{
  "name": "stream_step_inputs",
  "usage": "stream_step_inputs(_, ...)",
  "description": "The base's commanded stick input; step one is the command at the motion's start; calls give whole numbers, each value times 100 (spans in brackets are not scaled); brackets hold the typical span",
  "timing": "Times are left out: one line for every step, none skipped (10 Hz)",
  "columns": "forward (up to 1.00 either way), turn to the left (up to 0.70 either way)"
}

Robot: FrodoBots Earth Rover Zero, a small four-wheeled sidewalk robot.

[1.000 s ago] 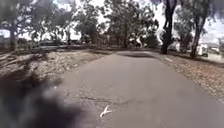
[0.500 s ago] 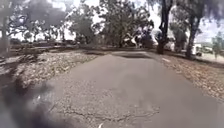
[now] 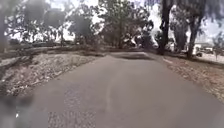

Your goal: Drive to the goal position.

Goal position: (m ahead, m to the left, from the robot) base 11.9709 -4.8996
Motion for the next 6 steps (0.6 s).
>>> stream_step_inputs(70, 0)
stream_step_inputs(70, 0)
stream_step_inputs(70, 0)
stream_step_inputs(70, -3)
stream_step_inputs(70, -12)
stream_step_inputs(70, -21)
